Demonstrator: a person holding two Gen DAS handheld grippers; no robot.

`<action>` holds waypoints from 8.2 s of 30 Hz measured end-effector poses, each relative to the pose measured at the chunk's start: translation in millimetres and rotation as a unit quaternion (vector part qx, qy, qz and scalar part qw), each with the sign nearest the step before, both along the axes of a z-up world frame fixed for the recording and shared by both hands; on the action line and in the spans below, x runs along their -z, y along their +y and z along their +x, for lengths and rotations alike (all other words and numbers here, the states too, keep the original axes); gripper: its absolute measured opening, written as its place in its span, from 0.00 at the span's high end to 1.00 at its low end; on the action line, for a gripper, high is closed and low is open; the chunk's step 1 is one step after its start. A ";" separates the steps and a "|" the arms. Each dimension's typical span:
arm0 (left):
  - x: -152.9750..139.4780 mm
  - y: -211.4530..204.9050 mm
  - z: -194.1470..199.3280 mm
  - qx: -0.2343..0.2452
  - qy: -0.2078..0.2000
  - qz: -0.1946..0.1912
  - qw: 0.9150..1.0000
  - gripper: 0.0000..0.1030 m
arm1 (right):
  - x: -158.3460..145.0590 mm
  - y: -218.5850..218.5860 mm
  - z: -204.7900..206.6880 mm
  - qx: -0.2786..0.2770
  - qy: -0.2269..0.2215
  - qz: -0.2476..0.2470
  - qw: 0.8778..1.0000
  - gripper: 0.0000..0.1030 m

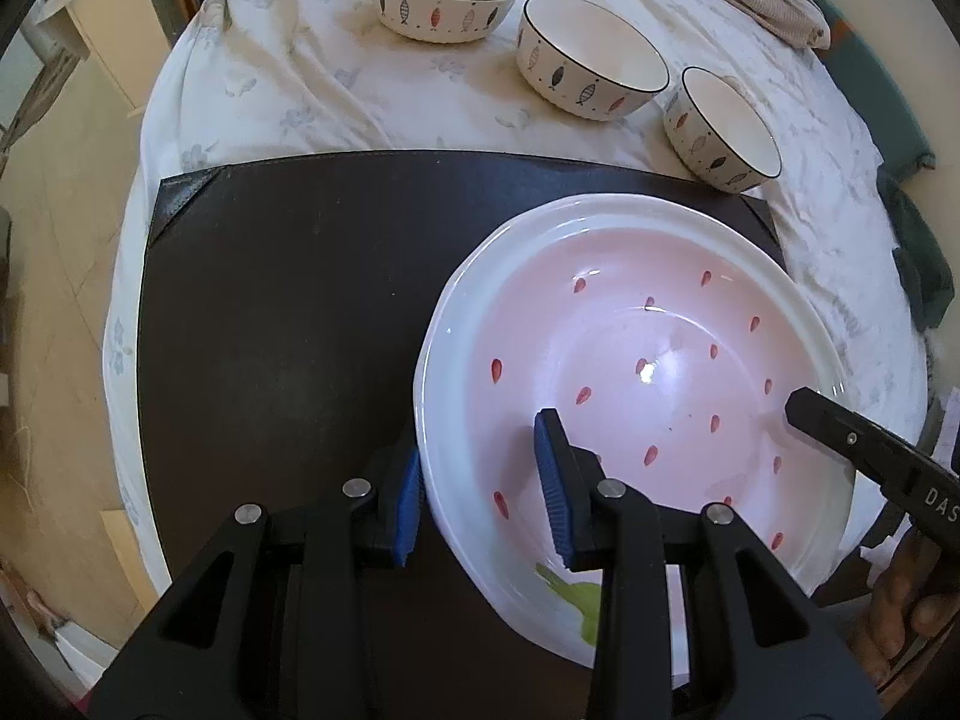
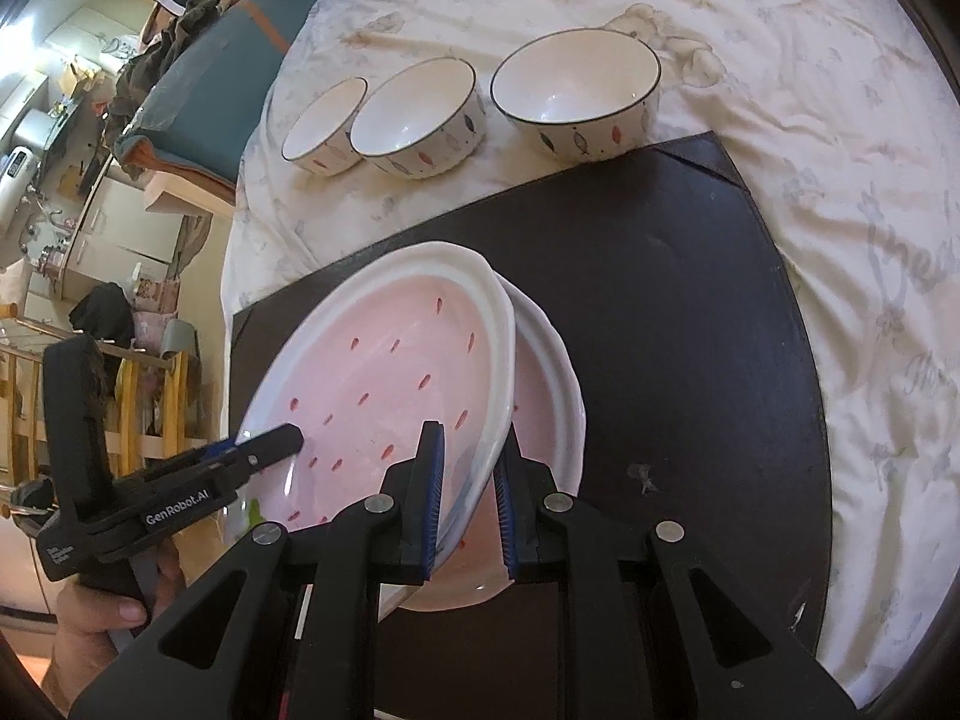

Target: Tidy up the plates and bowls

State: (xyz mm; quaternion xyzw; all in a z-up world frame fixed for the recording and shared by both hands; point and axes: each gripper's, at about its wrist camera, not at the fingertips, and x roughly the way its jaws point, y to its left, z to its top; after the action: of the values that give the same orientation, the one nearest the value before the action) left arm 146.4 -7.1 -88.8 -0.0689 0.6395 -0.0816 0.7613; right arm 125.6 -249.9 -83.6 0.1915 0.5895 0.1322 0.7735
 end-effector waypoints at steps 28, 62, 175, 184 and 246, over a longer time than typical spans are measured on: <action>15.3 -6.0 -3.8 0.022 0.009 0.041 0.999 0.70 | 35.3 9.0 4.8 -0.015 0.045 -0.036 0.998 0.80; 19.9 -21.7 -9.8 0.058 -0.023 0.076 0.995 0.61 | 38.7 6.2 5.8 -0.045 0.106 -0.034 0.993 0.79; -75.4 15.3 -36.8 -0.073 -0.218 0.098 0.968 0.00 | -61.4 5.3 -16.8 -0.015 -0.133 -0.068 0.989 0.06; -88.4 -3.8 -1.7 -0.087 -0.176 0.077 0.977 0.00 | -73.4 -20.8 -3.7 0.015 -0.132 -0.081 0.988 0.00; -26.1 -130.0 142.2 -0.056 -0.064 0.070 0.994 0.38 | 43.4 -106.2 154.7 0.107 0.047 0.049 0.992 0.90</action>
State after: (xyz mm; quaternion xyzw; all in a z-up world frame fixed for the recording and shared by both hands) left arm 288.6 -137.1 -62.8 -0.0456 0.5885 0.0016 0.8072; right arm 280.3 -356.1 -127.1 0.2972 0.5943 0.0683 0.7442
